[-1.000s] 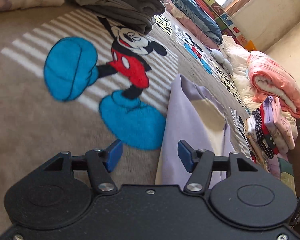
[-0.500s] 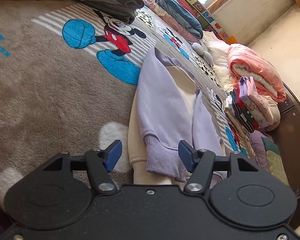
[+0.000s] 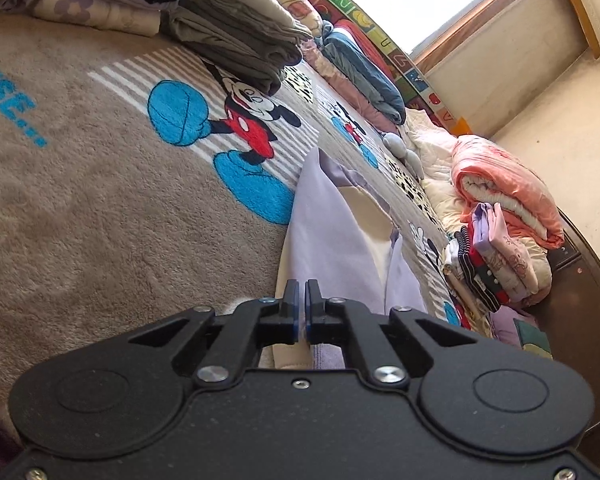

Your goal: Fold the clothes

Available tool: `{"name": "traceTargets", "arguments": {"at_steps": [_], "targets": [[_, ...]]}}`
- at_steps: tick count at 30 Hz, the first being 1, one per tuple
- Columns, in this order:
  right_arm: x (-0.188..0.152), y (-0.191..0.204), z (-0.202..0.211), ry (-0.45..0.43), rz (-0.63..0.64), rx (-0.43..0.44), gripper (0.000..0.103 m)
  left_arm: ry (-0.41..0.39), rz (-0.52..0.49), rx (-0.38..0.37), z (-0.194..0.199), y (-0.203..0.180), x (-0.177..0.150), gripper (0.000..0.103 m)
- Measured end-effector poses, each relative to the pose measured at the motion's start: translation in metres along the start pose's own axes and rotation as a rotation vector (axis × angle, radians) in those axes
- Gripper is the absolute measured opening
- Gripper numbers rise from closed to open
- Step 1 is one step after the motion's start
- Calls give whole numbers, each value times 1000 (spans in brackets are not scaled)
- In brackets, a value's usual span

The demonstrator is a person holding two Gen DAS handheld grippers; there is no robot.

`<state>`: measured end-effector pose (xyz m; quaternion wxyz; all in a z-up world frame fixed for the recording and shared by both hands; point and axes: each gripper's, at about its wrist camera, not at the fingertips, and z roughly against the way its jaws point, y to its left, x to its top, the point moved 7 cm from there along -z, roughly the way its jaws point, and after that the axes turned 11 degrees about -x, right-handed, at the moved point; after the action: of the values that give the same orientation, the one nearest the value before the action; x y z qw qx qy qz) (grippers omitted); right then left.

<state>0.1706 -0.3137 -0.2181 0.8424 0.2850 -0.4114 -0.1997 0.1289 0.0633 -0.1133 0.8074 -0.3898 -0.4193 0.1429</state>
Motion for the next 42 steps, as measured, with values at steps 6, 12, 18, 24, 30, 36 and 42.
{"name": "traceTargets", "arguments": {"at_steps": [6,12,18,24,30,36,42], "targets": [[0,3,-3,-15,19,-8,63,80,-51,-31,-14,-19,-18,56],[1,13,-6,-39,98,-30,70,116,-83,18,-23,-9,-27,3],[4,7,-9,-43,53,-12,70,-27,-58,17,4,6,14,2],[4,10,-15,-53,78,-17,72,-129,-24,68,15,29,67,2],[3,16,-20,-67,124,-26,79,-195,61,176,21,75,96,2],[1,21,-24,-79,169,-30,84,-223,213,245,37,115,90,30],[-2,28,-28,-83,220,-38,91,-203,280,236,43,110,60,51]]}}
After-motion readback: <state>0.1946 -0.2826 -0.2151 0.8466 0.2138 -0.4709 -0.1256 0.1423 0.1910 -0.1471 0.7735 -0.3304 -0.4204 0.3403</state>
